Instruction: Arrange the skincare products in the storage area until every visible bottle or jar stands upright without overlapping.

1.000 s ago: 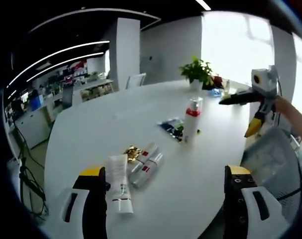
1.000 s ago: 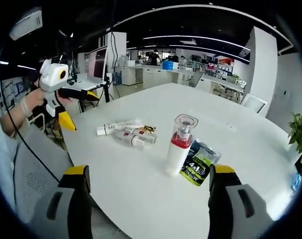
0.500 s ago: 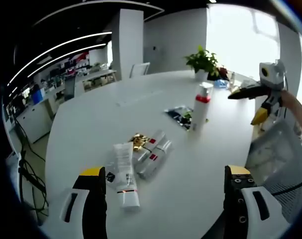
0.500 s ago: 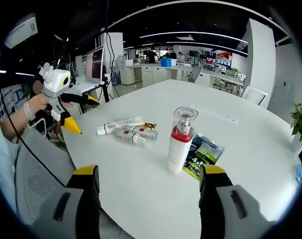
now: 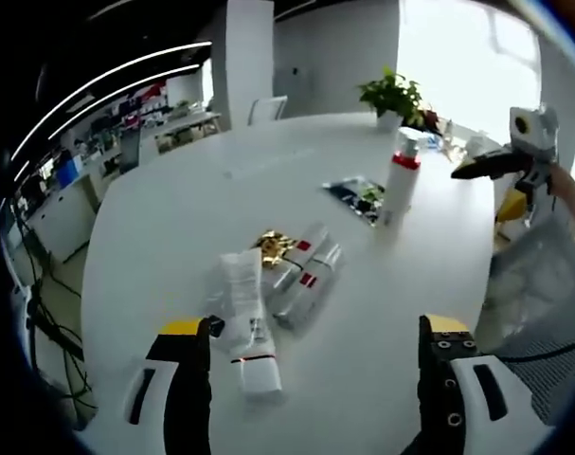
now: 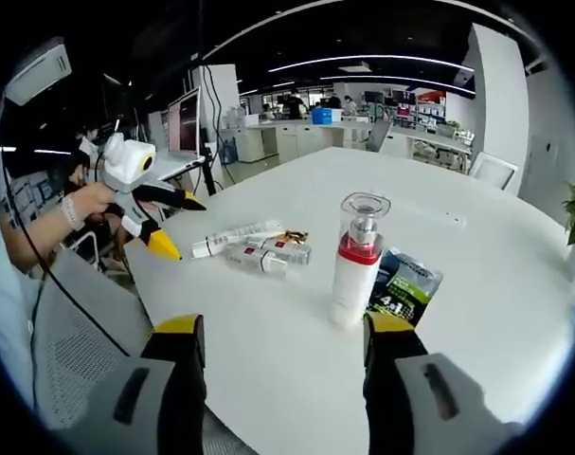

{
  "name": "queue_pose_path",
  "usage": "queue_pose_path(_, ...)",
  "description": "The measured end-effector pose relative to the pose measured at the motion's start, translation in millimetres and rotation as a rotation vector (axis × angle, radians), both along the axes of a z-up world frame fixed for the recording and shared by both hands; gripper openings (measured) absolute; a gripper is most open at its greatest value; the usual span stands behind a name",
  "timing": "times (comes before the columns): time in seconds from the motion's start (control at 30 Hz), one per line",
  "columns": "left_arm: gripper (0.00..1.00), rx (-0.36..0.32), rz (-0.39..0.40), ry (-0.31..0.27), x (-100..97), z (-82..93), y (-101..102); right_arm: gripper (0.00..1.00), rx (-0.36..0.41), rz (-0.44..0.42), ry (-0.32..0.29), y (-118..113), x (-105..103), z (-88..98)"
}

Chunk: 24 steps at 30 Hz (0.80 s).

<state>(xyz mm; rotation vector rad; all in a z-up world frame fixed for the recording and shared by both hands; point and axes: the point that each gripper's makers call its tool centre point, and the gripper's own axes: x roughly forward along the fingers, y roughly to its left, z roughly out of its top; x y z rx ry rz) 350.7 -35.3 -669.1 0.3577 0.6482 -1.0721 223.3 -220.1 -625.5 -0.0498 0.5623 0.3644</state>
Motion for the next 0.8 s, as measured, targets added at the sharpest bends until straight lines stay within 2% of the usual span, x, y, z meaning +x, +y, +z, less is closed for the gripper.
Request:
queue_pose_path(0.1,0.83,0.052,-0.003,-0.007,6.3,-8.7,3,0.66,0.018,0.0,0.002,1,0,-1.9)
queue_pose_path(0.2,0.81,0.063,-0.012,-0.007,9.4,-12.0,2,0.63,0.042,-0.006,-0.006,1,2,-2.2)
queue_pose_path(0.3,0.75,0.076,-0.008,0.001,13.8,-16.2,3,0.64,0.04,-0.01,-0.001,0,3,-4.9)
queue_pose_path(0.43,0.74,0.114,0.032,-0.002,25.7,-23.7,6,0.63,0.061,0.021,0.016,6,2,-8.1)
queue_pose_path(0.57,0.6,0.136,0.04,-0.017,39.3,-28.3,8,0.62,0.064,0.029,0.017,8,3,-11.1)
queue_pose_path(0.63,0.59,0.162,0.047,-0.019,44.9,-32.2,10,0.62,0.06,0.031,0.017,8,3,-12.4)
queue_pose_path(0.7,0.62,0.176,0.052,-0.029,49.9,-35.0,10,0.62,0.069,0.03,0.02,9,3,-12.6)
queue_pose_path(0.8,0.54,0.204,0.037,-0.033,53.1,-40.4,10,0.62,0.076,0.035,0.024,9,2,-13.7)
